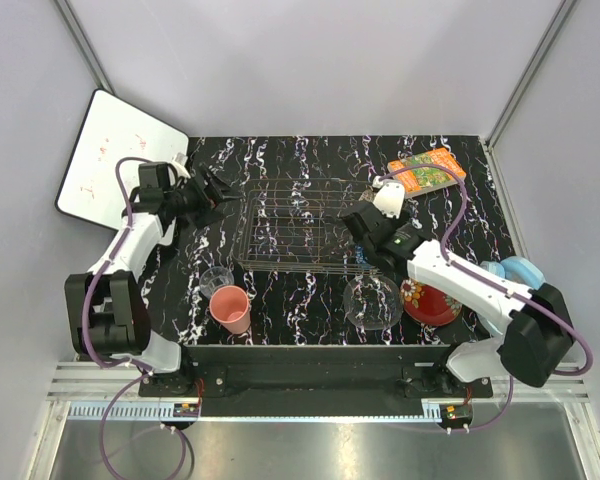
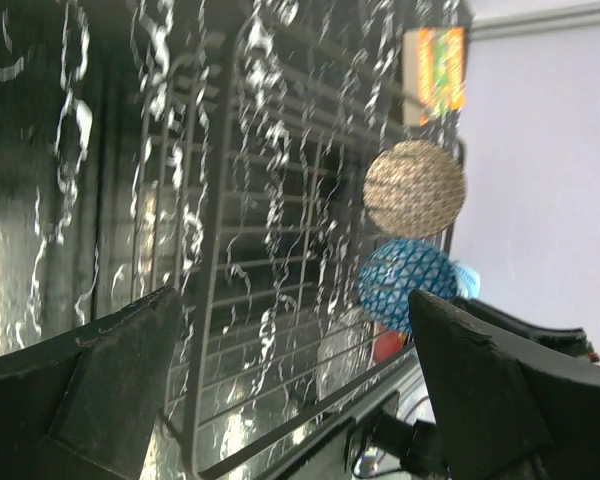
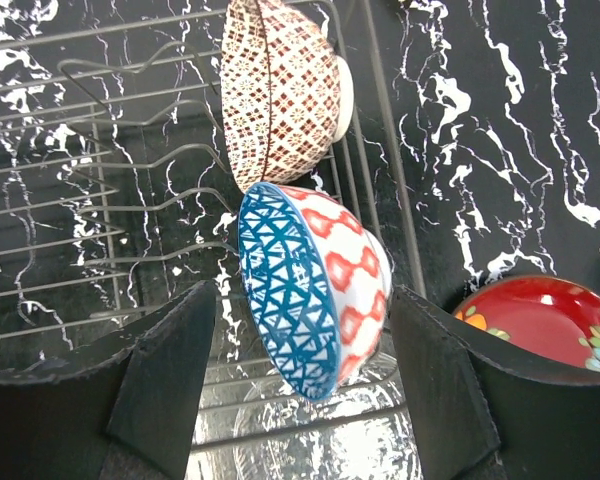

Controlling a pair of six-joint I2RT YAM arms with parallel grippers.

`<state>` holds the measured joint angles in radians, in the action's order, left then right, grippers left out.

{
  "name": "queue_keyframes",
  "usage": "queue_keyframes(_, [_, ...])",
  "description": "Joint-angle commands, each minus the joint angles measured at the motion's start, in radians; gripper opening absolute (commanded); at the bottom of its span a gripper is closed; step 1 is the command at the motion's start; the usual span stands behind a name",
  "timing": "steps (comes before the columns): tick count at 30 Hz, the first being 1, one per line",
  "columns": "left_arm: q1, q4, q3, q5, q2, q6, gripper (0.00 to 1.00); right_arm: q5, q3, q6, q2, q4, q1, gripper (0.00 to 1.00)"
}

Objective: Load the mixed dishes into the dish rack

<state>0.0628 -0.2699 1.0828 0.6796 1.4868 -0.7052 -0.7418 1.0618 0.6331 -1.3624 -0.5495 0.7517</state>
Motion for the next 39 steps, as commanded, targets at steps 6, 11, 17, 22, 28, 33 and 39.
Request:
queue_keyframes(6, [-0.009,0.029,-0.049,0.061,-0.002,0.016,0.99,-0.015,0.043,-0.013,-0.07,0.059,-0.012,0.77])
queue_keyframes(11, [-0.011,0.034,-0.055,0.064,0.001,0.016,0.99,0.007,0.047,-0.006,-0.096,0.068,-0.012,0.76])
queue_keyframes(17, [-0.02,0.044,-0.069,0.058,0.012,0.007,0.99,0.03,0.063,0.0,-0.119,0.08,-0.012,0.75])
queue_keyframes(22, [-0.044,0.09,-0.116,0.031,-0.002,0.009,0.99,0.067,0.079,0.005,-0.129,0.089,-0.011,0.75])
queue_keyframes(28, [-0.089,0.112,-0.115,-0.002,0.046,0.013,0.99,0.128,0.095,0.034,-0.133,0.088,-0.009,0.74])
queue_keyframes(33, [-0.112,0.115,-0.107,-0.011,0.063,0.019,0.99,0.139,0.095,0.04,-0.138,0.092,0.0,0.73])
queue_keyframes(39, [-0.113,0.113,-0.109,-0.006,0.052,0.023,0.99,0.102,0.083,0.014,-0.104,0.092,0.0,0.74])
